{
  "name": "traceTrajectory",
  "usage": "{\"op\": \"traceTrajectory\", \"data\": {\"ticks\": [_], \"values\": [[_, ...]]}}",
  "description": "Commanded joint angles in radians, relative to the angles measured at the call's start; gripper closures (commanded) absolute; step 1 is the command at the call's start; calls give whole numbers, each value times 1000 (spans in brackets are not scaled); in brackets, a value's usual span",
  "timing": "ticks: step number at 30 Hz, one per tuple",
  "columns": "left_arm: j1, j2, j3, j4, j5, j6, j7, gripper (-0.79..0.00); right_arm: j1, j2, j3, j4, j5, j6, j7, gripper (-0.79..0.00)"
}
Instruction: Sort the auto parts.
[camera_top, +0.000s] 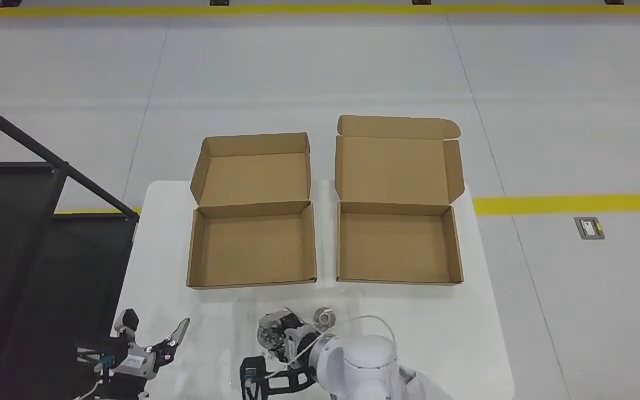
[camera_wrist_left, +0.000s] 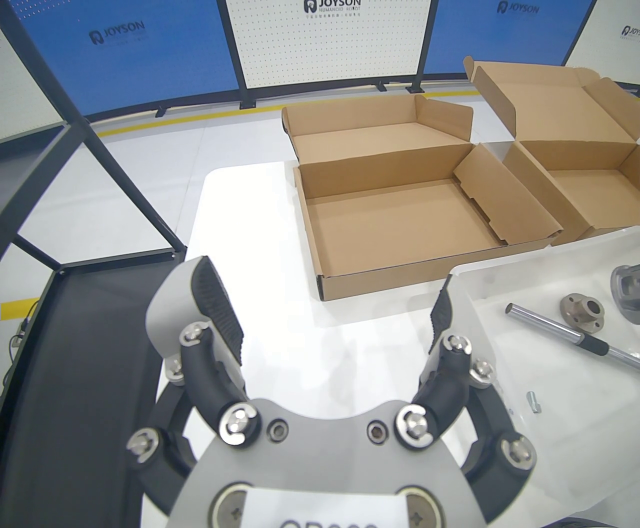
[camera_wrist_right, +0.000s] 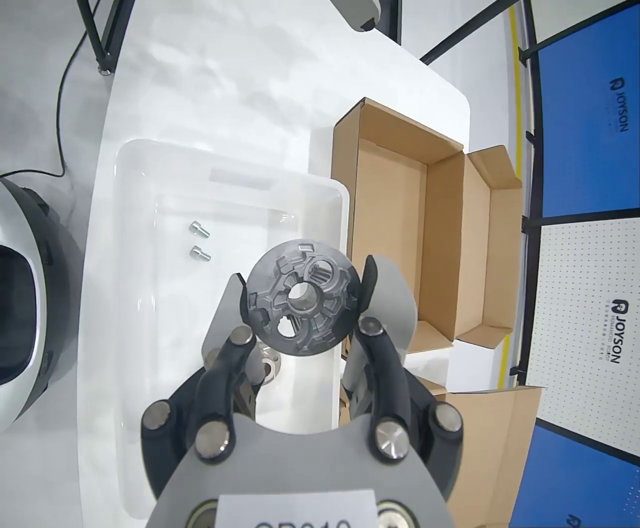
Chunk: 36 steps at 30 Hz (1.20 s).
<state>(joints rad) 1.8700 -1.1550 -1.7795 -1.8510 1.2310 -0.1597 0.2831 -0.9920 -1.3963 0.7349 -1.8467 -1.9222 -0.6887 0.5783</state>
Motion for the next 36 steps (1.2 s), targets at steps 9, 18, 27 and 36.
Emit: {"op": "traceTrajectory", "data": {"ticks": [9, 18, 27, 36], "values": [[0, 0, 0, 0, 0, 0, 0, -785, -21, -3, 282, 49, 50, 506, -34, 0], [0, 0, 0, 0, 0, 0, 0, -785, 175, -13, 391, 484, 265, 395, -30, 0], [0, 0, 0, 0, 0, 0, 0, -785, 337, -44, 342, 828, 328, 415, -96, 0], [0, 0, 0, 0, 0, 0, 0, -785, 392, -63, 314, 943, 341, 456, -122, -785]]}}
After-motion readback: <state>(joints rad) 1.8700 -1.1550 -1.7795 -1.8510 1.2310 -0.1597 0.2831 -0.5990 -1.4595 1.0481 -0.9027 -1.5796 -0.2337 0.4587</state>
